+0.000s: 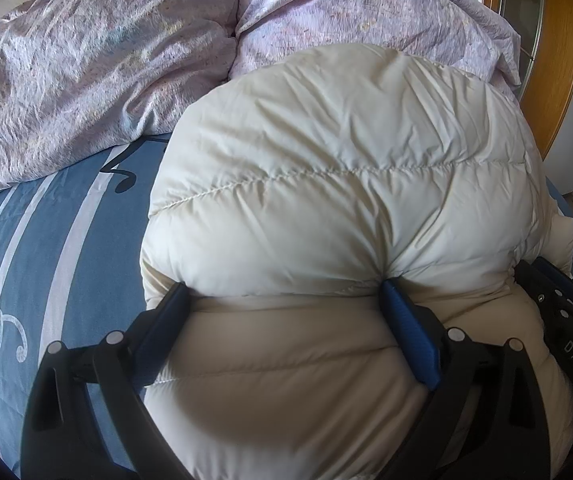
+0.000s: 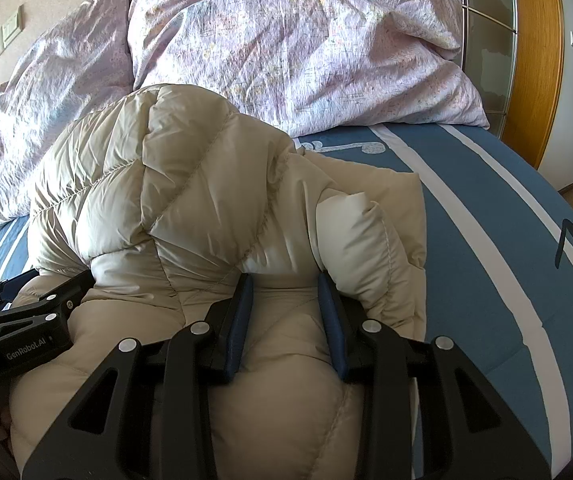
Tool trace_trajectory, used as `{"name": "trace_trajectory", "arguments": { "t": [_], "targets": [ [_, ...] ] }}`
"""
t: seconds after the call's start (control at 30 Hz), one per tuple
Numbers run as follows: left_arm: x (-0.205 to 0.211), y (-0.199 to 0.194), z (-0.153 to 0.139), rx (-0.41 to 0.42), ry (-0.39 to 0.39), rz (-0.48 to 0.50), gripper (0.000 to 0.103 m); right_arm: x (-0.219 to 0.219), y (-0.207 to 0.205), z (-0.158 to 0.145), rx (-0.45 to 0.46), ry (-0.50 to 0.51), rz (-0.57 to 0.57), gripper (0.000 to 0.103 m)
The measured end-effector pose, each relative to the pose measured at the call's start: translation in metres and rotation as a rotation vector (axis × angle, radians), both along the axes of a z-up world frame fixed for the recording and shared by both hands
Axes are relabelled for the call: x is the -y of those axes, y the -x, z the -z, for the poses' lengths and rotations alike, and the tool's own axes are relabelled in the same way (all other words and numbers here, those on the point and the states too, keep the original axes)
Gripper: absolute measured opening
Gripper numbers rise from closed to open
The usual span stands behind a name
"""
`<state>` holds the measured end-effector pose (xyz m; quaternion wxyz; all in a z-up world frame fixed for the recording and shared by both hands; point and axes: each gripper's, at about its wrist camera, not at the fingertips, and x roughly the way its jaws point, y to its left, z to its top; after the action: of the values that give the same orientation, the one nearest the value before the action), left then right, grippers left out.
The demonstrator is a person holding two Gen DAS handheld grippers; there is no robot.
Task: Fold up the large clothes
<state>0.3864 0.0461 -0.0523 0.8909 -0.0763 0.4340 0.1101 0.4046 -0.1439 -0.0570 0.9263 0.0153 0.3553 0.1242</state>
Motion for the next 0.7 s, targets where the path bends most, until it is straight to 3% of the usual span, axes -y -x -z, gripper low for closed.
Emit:
{"name": "trace_trajectory", "arguments": {
  "t": [0.7],
  "targets": [
    [0.0023, 0.0025, 0.0039, 0.001, -0.015, 0.008, 0.096, -0.004, 0.0009, -0.0019, -0.005, 0.042, 0.012, 0.036]
  ]
}}
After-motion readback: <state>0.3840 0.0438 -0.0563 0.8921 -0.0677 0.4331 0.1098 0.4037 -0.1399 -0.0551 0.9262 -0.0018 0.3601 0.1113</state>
